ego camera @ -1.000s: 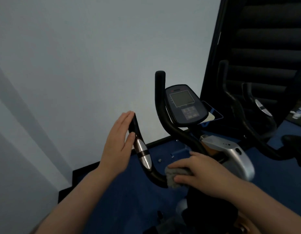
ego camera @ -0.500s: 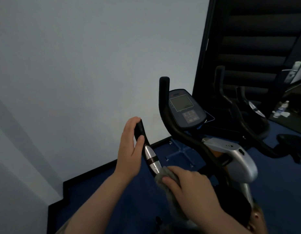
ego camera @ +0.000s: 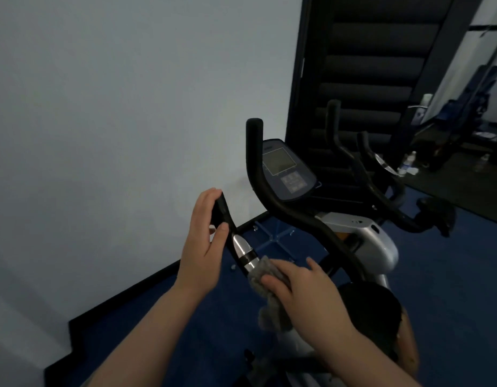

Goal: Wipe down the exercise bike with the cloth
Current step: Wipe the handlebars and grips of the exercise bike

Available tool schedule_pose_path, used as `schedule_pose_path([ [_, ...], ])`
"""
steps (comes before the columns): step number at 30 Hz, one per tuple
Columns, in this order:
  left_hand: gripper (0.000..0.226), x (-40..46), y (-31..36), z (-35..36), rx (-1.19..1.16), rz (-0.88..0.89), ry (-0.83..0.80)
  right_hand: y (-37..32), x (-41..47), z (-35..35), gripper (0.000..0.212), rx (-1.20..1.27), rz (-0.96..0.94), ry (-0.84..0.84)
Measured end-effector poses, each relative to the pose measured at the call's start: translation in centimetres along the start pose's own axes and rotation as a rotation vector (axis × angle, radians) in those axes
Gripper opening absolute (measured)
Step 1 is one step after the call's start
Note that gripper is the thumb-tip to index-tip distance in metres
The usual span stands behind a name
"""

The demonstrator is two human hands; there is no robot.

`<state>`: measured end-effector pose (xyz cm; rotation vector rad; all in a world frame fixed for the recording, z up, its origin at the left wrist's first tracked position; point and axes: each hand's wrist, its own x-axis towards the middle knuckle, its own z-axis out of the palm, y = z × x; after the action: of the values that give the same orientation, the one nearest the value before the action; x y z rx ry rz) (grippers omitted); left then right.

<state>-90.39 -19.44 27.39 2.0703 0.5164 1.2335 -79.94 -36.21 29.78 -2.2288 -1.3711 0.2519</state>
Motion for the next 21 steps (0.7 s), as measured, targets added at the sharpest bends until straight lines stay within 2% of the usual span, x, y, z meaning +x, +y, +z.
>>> schedule_pose_path([
  [3,0.053,0.0,-0.1,0.3,-0.004,0.018,-0.005,0.0,0.1,-0.1,0.029,0.022,0.037,0.011],
  [7,0.051,0.0,0.0,0.3,0.019,0.012,-0.005,-2.2,1.9,0.9,0.033,0.008,0.010,0.073],
  [10,0.048,-0.1,0.5,0.2,-0.017,-0.012,0.011,-1.2,1.8,0.5,0.037,0.182,0.006,0.016],
  [13,0.046,-0.1,1.2,0.5,-0.031,-0.061,0.044,0.1,2.9,-1.2,0.029,0.219,-0.019,-0.074],
  [17,0.044,-0.1,1.8,0.7,-0.034,-0.122,0.073,-2.3,5.5,-1.0,0.020,0.203,-0.153,-0.003],
  [19,0.043,-0.1,2.1,0.6,-0.052,-0.175,0.073,-2.9,5.2,-0.4,0.019,0.115,-0.280,0.027],
  [21,0.040,-0.1,2.7,0.4,-0.086,-0.228,0.083,-1.6,4.7,-0.6,0.022,0.140,-0.394,0.008],
])
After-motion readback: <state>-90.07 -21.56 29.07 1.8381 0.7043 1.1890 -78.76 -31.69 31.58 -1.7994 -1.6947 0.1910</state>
